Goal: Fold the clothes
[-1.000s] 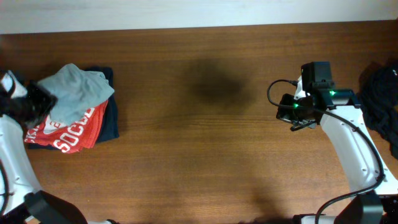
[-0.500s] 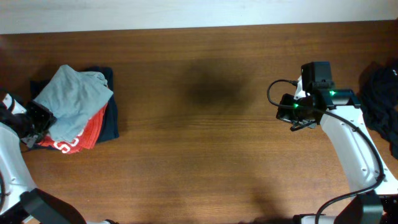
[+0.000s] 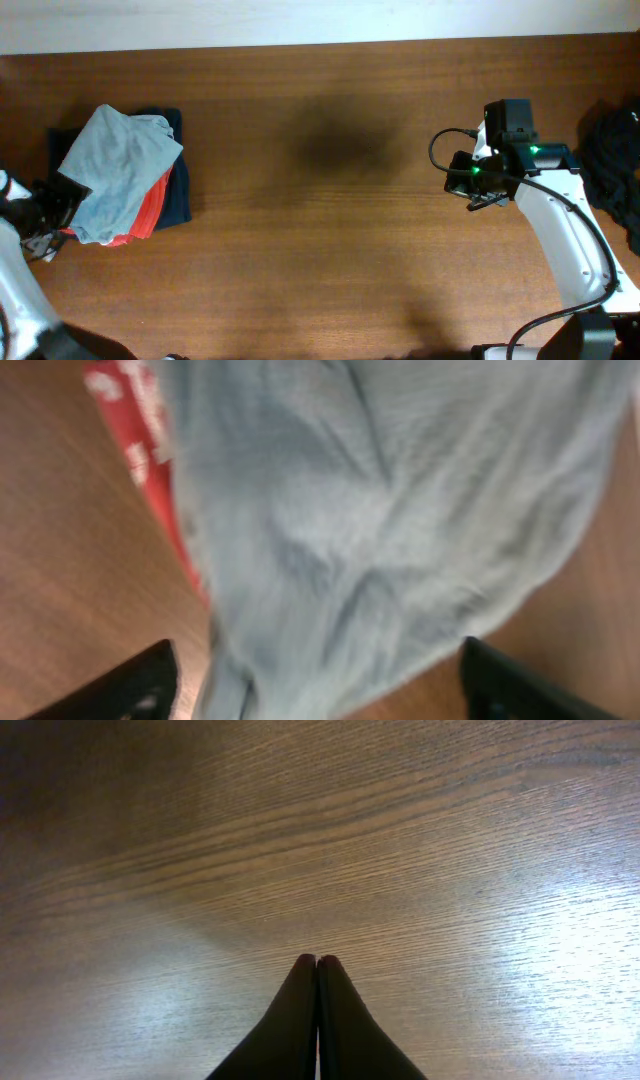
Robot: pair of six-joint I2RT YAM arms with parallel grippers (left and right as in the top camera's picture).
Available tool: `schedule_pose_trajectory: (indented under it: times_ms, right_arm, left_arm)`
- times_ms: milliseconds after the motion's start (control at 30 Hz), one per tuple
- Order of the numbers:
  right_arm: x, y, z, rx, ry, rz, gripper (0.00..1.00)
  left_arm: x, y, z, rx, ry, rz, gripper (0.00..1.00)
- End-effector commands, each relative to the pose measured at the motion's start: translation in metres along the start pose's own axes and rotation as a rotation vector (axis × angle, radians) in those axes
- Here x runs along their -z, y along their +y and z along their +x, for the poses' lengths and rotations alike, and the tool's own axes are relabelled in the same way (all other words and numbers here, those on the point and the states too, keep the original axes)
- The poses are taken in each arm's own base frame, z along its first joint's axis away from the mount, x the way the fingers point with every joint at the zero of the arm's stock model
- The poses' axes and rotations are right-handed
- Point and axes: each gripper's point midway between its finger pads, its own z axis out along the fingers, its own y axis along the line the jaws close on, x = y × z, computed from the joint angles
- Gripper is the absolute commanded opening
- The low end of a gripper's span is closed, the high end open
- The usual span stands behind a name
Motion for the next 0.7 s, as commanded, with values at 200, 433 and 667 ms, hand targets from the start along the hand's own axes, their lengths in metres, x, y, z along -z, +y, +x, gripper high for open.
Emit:
schedule_pose_trajectory:
  times_ms: [200, 433, 667]
  right_arm:
    - [0.007, 0.002, -0.007, 0.011, -0.033, -0.012, 0.04]
    - [0.007, 0.002, -0.009, 0.010, -0.040, -0.015, 0.04]
    - [0.007, 0.001, -0.005, 0.009, -0.025, -0.010, 0.04]
  left_arm:
    - [0.094, -0.034, 0.000, -0.164, -0.319, 0.115, 0.84]
    - [0.069, -0.077, -0.033, -0.521, -0.423, 0.134, 0.00]
    - [-0.041, -0.099, -0.002, -0.829, -0.135, 0.112, 0.00]
